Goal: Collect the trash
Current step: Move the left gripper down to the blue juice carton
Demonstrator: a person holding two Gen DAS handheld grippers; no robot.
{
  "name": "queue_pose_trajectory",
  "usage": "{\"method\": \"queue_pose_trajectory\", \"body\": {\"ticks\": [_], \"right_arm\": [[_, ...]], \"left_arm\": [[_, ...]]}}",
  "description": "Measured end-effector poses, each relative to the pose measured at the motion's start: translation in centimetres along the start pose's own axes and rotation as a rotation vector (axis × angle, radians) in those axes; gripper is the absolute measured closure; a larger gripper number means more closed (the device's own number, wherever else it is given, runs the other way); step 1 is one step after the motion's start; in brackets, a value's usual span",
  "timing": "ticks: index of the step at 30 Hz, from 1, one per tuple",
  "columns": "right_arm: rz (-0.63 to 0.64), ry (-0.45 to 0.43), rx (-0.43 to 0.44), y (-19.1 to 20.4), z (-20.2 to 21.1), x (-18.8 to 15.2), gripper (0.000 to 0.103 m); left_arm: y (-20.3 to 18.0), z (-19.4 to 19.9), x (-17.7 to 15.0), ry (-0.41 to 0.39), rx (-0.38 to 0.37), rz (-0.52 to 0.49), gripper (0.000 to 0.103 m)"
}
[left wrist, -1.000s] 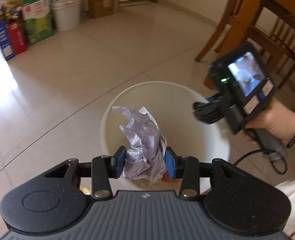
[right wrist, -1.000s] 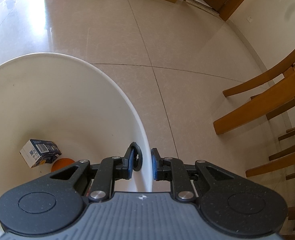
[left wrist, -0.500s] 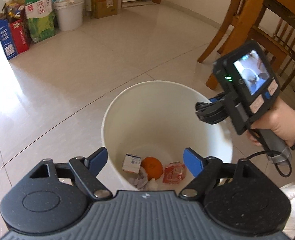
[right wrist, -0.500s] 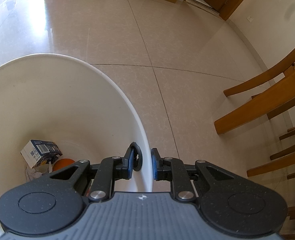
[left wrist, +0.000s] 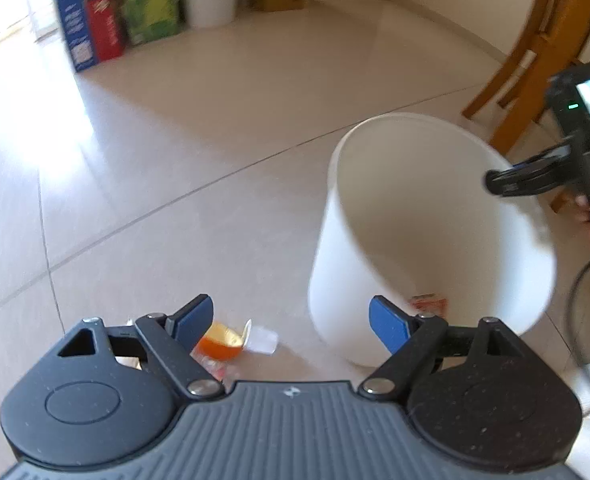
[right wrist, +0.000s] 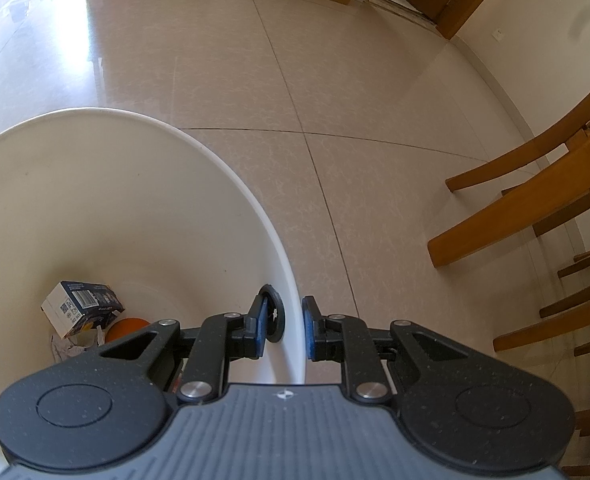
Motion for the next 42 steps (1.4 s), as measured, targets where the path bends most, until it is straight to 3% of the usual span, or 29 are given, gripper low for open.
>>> {"method": "queue_pose_trajectory", "body": {"ticks": [10, 15, 30, 37, 42], "right_arm": [[0.004, -0.007, -0.002, 0.0, 0.0, -0.2, 0.082], [-0.002, -0.007, 0.000, 0.0, -0.1, -0.2, 0.082], [0.004, -0.013, -0.007, 0.1, 0.0, -0.2, 0.081], [-0.001, -0.009, -0.006, 0.1, 0.0, -0.1, 0.081], [-0.003, -0.009, -0.005, 0.1, 0.0, -0.1, 0.081]], "left_arm": [[5.1, -6.0, -7.8, -0.012, -0.003, 0.148, 0.018], [8.2, -10.4, -12.0, 0.077, 0.064, 0.227, 0.018], [10.9, -15.8, -13.7, 0.060, 0.178, 0.229, 0.017], [12.1, -16.0, -15.7, 0.117, 0.179, 0.300, 0.017], [11.4, -16.3, -17.8, 0.165, 0.169, 0.285, 0.018]]}}
Point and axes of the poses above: each gripper's, at about its wrist camera, not at the fingertips, and z roughly against the way its jaws point, y to its left, x to its top, the point moved 9 cm from there along -z, roughly the way its jaws point, and after that the axes turned 4 degrees about -x, right-handed, at the moved point
